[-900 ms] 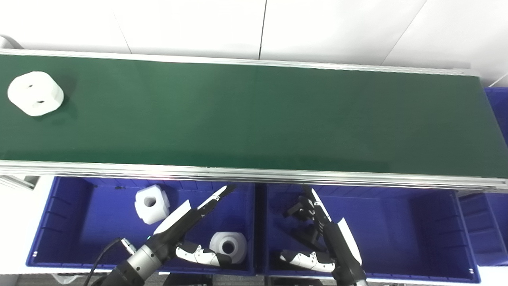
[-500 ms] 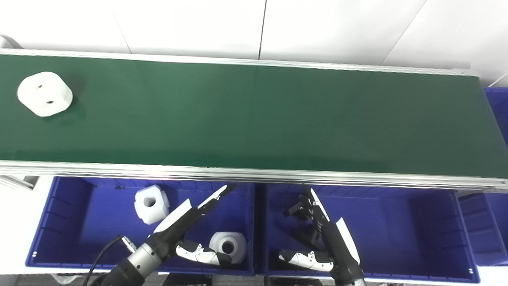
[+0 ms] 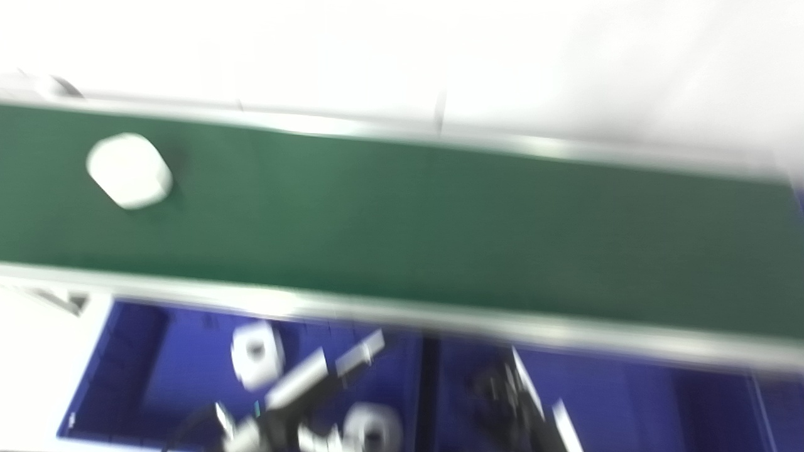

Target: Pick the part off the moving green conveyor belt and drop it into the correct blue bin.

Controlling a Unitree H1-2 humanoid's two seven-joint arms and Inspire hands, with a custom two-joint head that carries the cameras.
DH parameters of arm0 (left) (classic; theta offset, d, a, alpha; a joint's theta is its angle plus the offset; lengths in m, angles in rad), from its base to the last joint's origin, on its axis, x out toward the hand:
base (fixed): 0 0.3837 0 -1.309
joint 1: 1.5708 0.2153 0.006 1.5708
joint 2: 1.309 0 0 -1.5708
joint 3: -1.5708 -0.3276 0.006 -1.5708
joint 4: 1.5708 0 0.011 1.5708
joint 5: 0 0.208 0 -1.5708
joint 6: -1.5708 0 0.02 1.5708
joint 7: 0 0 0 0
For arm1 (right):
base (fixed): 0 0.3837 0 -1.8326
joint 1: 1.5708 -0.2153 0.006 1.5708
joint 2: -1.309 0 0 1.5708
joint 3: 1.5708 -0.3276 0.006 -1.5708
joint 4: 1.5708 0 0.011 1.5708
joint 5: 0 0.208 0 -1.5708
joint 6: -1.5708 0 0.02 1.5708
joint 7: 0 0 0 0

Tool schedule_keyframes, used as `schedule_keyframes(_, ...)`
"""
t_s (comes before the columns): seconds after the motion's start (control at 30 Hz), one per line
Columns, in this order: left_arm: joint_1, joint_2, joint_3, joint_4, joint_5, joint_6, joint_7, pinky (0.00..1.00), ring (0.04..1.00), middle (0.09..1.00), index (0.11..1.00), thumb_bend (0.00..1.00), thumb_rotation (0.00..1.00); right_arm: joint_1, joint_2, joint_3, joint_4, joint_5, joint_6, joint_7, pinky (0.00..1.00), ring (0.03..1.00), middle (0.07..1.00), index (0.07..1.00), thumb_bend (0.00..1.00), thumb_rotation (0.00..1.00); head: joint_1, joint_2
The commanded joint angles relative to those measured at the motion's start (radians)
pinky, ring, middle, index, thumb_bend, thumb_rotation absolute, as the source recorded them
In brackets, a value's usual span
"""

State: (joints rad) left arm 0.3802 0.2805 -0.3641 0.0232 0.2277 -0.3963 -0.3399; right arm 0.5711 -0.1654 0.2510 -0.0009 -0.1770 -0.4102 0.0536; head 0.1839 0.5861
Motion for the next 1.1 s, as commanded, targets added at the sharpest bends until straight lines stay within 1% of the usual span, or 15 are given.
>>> schedule_keyframes(0.0, -0.002, -0.006, -0.008, -0.009, 0.008, -0.04, 0.02, 0.9, 1.0, 1.0, 1.0, 0.83, 0.44, 0.004, -0.003, -0.004, -0.012, 0.012, -0.059, -0.019, 0.84, 0.943, 1.0, 1.0, 0.89, 0.47, 0.017, -0.008)
schedule_keyframes(0.03, -0.005, -0.009, -0.009, 0.0, 0.009, -0.047, 0.021, 0.9, 1.0, 1.0, 1.0, 0.83, 0.44, 0.005, -0.005, -0.007, -0.011, 0.01, -0.057, -0.016, 0.85, 0.949, 1.0, 1.0, 0.9, 0.47, 0.031, -0.016)
schedule_keyframes(0.1, -0.012, -0.013, -0.013, 0.016, 0.006, -0.06, 0.029, 0.88, 0.996, 1.0, 1.0, 0.83, 0.44, 0.006, -0.008, -0.008, -0.012, 0.015, -0.055, -0.01, 0.91, 0.984, 1.0, 1.0, 0.9, 0.48, 0.033, -0.012)
schedule_keyframes(0.17, -0.018, -0.014, -0.018, 0.028, 0.003, -0.07, 0.036, 0.87, 0.986, 1.0, 0.994, 0.83, 0.42, 0.006, -0.008, -0.008, -0.013, 0.022, -0.056, -0.009, 0.89, 0.985, 1.0, 1.0, 0.89, 0.47, 0.029, -0.012)
schedule_keyframes(0.23, -0.021, -0.012, -0.022, 0.029, 0.007, -0.072, 0.039, 0.86, 0.987, 1.0, 0.997, 0.83, 0.43, 0.007, -0.007, -0.009, -0.014, 0.022, -0.057, -0.011, 0.93, 0.997, 1.0, 1.0, 0.9, 0.45, 0.029, -0.014)
schedule_keyframes(0.33, -0.02, -0.011, -0.022, 0.02, 0.003, -0.063, 0.032, 0.85, 0.98, 1.0, 1.0, 0.83, 0.43, 0.006, -0.008, -0.011, -0.011, 0.019, -0.056, -0.009, 0.94, 0.998, 1.0, 1.0, 0.89, 0.47, 0.032, -0.027)
schedule_keyframes(0.43, -0.019, -0.01, -0.027, 0.018, -0.049, -0.071, 0.036, 0.85, 0.983, 1.0, 0.994, 0.82, 0.4, 0.003, -0.008, -0.009, -0.008, 0.021, -0.056, -0.005, 0.92, 0.997, 1.0, 1.0, 0.88, 0.47, 0.036, -0.038)
schedule_keyframes(0.53, -0.014, -0.007, -0.033, 0.002, -0.09, -0.074, 0.057, 0.86, 0.979, 1.0, 0.966, 0.83, 0.4, 0.005, -0.004, -0.009, -0.015, 0.026, -0.047, 0.0, 0.99, 1.0, 1.0, 1.0, 0.89, 0.45, 0.033, -0.04)
schedule_keyframes(0.67, 0.024, -0.006, -0.016, -0.099, -0.126, -0.074, 0.094, 0.85, 0.951, 0.978, 0.933, 0.82, 0.39, 0.007, 0.002, -0.008, -0.023, 0.013, -0.043, -0.003, 1.0, 1.0, 1.0, 1.0, 0.89, 0.45, 0.029, -0.041)
schedule_keyframes(0.73, 0.036, -0.009, 0.006, -0.169, -0.159, -0.073, 0.098, 0.85, 0.937, 0.963, 0.919, 0.84, 0.38, 0.004, 0.003, -0.008, -0.021, 0.014, -0.041, 0.0, 1.0, 1.0, 1.0, 1.0, 0.89, 0.46, 0.031, -0.043)
schedule_keyframes(0.8, 0.028, -0.005, 0.029, -0.23, -0.196, -0.072, 0.091, 0.84, 0.93, 0.961, 0.917, 0.85, 0.38, -0.005, 0.002, -0.006, -0.011, 0.014, -0.049, -0.002, 1.0, 1.0, 1.0, 1.0, 0.88, 0.46, 0.03, -0.043)
schedule_keyframes(0.9, -0.012, 0.009, 0.077, -0.307, -0.262, -0.07, 0.084, 0.83, 0.919, 0.949, 0.916, 0.85, 0.35, -0.018, 0.008, -0.001, 0.002, 0.023, -0.056, -0.001, 1.0, 1.0, 1.0, 1.0, 0.88, 0.44, 0.01, -0.043)
schedule_keyframes(0.97, -0.032, 0.02, 0.102, -0.333, -0.27, -0.057, 0.076, 0.85, 0.937, 0.957, 0.932, 0.84, 0.35, -0.023, 0.012, 0.001, 0.006, 0.018, -0.056, -0.005, 0.97, 1.0, 1.0, 1.0, 0.87, 0.44, 0.003, -0.043)
schedule_keyframes(1.03, -0.053, 0.031, 0.129, -0.361, -0.263, -0.024, 0.074, 0.86, 0.948, 0.965, 0.94, 0.84, 0.35, -0.025, 0.016, 0.0, 0.012, 0.007, -0.058, -0.017, 0.96, 1.0, 1.0, 1.0, 0.88, 0.46, 0.001, -0.044)
schedule_keyframes(1.07, -0.068, 0.035, 0.141, -0.37, -0.26, -0.01, 0.074, 0.87, 0.95, 0.97, 0.948, 0.84, 0.35, -0.028, 0.017, 0.001, 0.015, 0.0, -0.059, -0.022, 0.93, 0.993, 1.0, 1.0, 0.89, 0.47, 0.001, -0.047)
